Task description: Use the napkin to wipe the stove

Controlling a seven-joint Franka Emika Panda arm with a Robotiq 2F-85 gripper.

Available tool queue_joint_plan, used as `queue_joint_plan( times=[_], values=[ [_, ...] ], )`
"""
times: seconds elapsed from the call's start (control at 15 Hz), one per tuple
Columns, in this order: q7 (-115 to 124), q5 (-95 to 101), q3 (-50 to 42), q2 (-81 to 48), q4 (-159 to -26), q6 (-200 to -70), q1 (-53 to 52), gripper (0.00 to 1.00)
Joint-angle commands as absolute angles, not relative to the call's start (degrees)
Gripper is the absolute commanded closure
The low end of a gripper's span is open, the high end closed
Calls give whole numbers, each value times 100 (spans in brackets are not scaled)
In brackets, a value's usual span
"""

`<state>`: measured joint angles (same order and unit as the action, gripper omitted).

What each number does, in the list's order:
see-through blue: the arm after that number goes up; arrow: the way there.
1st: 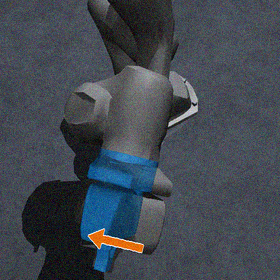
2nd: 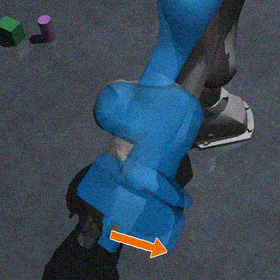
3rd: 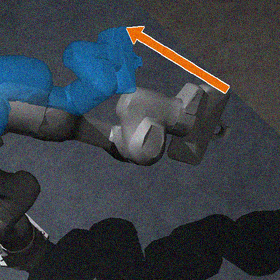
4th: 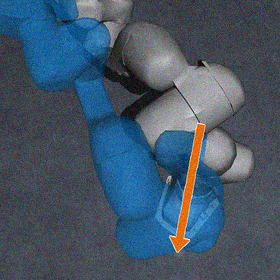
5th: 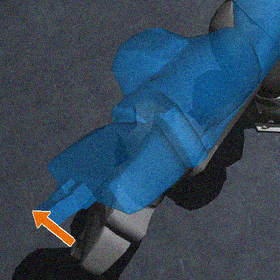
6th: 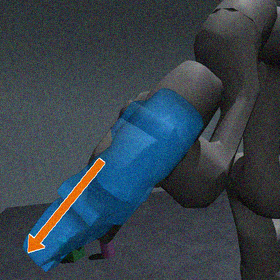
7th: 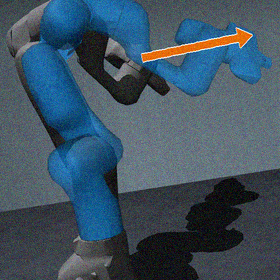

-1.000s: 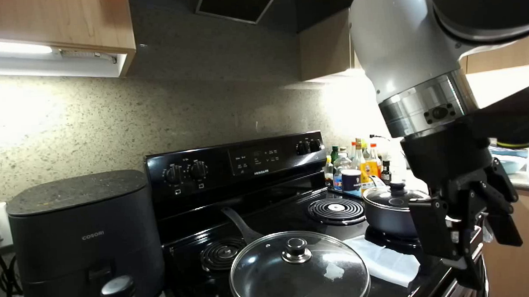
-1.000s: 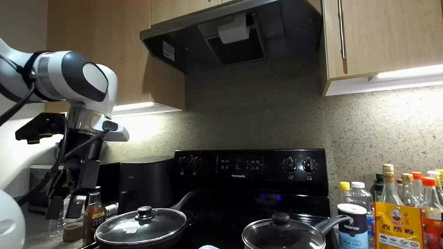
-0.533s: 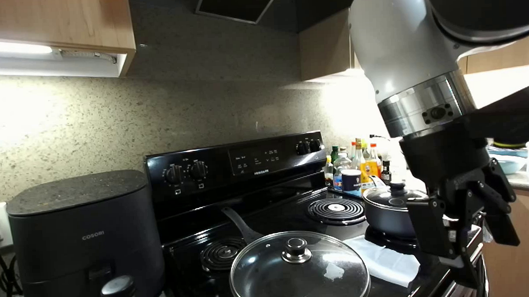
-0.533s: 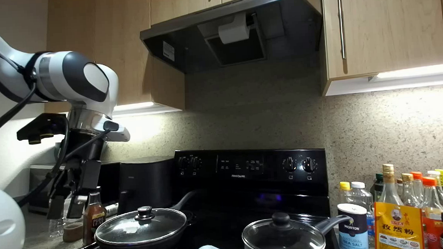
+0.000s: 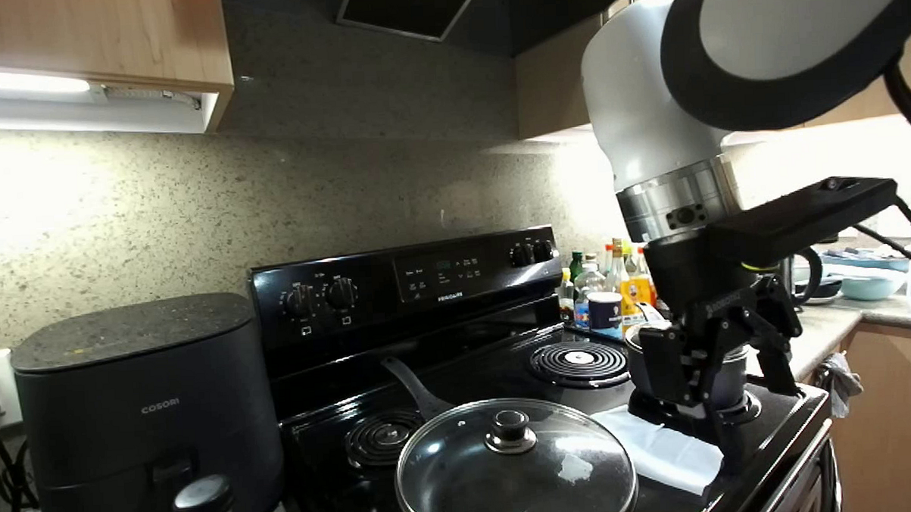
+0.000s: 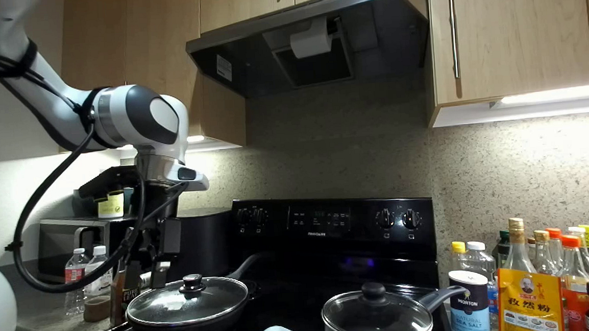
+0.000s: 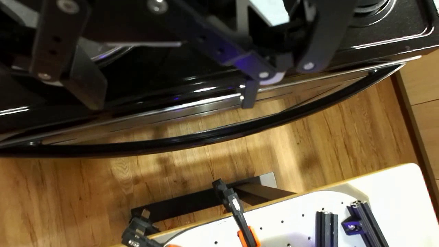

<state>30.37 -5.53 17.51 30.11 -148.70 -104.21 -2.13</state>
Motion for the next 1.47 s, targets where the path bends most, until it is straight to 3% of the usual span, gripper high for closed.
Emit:
queue_joint_plan(
  times=[0.0,0.8,1.4],
  values=[
    [3080,-464,1609,2899,-14806,-10419,-279,0],
    [2542,-105,987,1705,-14739,-11562,-56,0],
    [2547,-119,703,1336,-14568,-11598,-53,0]
  ],
)
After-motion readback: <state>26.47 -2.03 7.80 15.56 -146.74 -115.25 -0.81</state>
